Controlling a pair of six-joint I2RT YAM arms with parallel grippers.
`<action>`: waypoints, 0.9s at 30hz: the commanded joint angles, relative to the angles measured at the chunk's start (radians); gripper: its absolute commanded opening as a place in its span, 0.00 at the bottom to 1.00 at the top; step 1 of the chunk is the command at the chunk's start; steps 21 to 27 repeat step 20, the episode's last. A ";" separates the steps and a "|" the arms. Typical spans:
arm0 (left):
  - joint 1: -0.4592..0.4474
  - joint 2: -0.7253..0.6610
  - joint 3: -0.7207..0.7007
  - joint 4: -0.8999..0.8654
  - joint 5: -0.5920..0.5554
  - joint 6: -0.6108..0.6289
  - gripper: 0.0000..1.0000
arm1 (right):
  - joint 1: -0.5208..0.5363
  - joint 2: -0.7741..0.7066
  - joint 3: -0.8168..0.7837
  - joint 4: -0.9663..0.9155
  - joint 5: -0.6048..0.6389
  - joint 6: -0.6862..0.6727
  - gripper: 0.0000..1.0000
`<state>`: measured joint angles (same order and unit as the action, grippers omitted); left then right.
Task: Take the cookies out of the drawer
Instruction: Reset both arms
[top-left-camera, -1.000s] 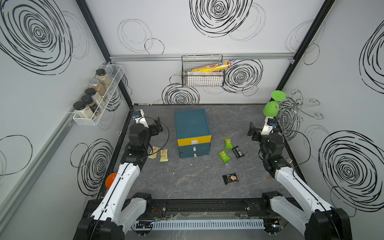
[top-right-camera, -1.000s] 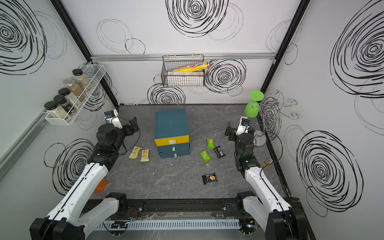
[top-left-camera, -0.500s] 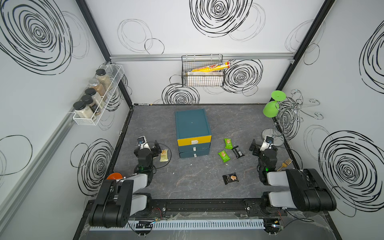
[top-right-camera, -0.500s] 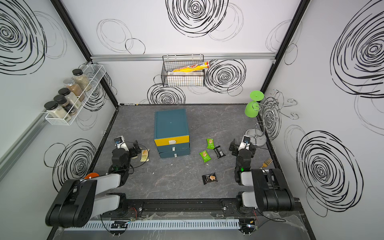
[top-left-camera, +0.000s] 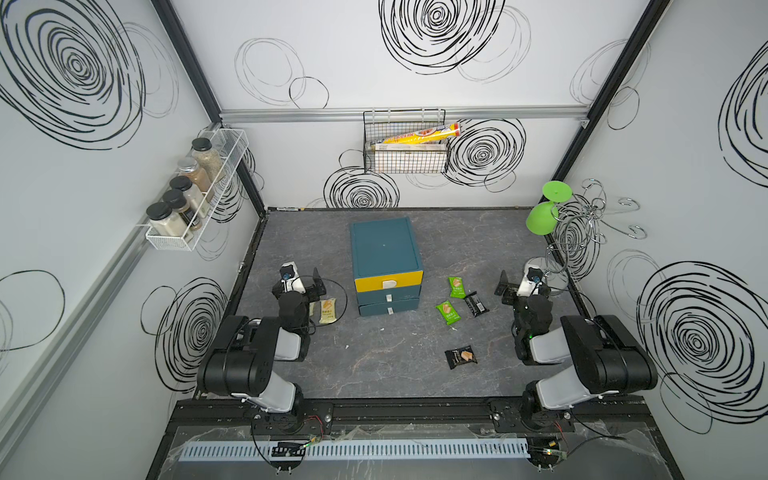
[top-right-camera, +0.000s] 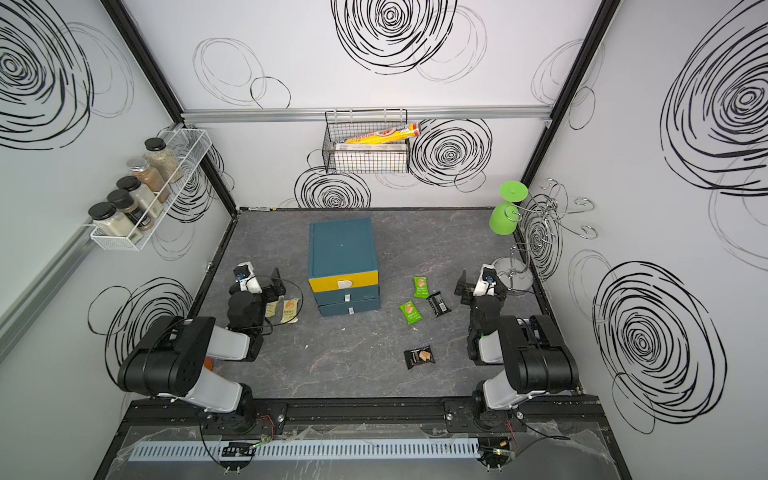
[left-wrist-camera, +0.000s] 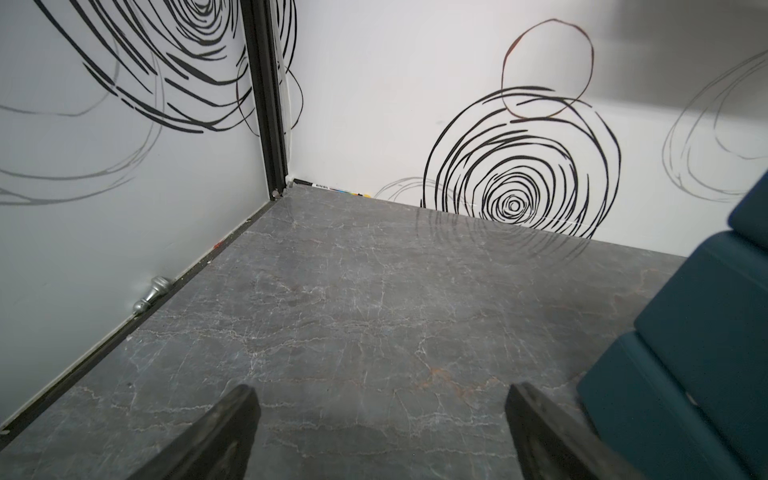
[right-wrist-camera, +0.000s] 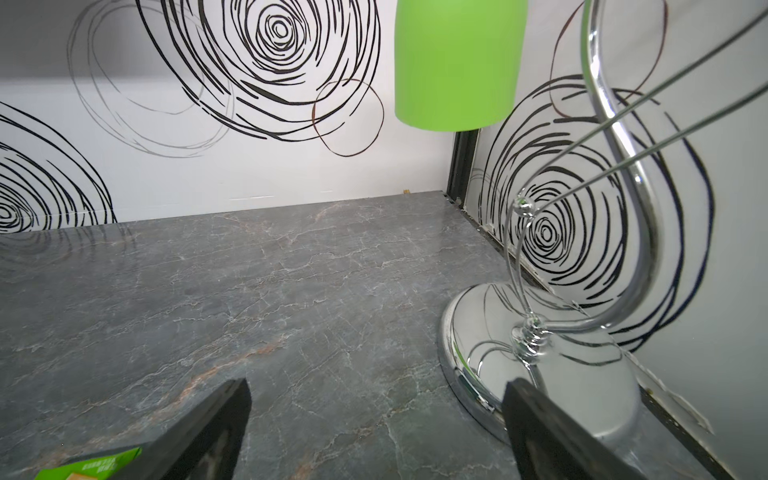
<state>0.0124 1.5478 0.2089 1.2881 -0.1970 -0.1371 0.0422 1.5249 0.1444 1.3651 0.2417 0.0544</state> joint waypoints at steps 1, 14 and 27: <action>-0.002 -0.006 0.007 0.037 0.014 0.016 0.99 | -0.002 0.001 -0.001 0.043 0.001 -0.011 1.00; -0.009 0.002 0.003 0.072 0.001 0.024 0.99 | -0.002 0.001 0.004 0.032 0.010 -0.008 1.00; -0.008 0.002 0.004 0.073 0.001 0.024 0.99 | -0.001 0.001 0.006 0.029 -0.002 -0.011 1.00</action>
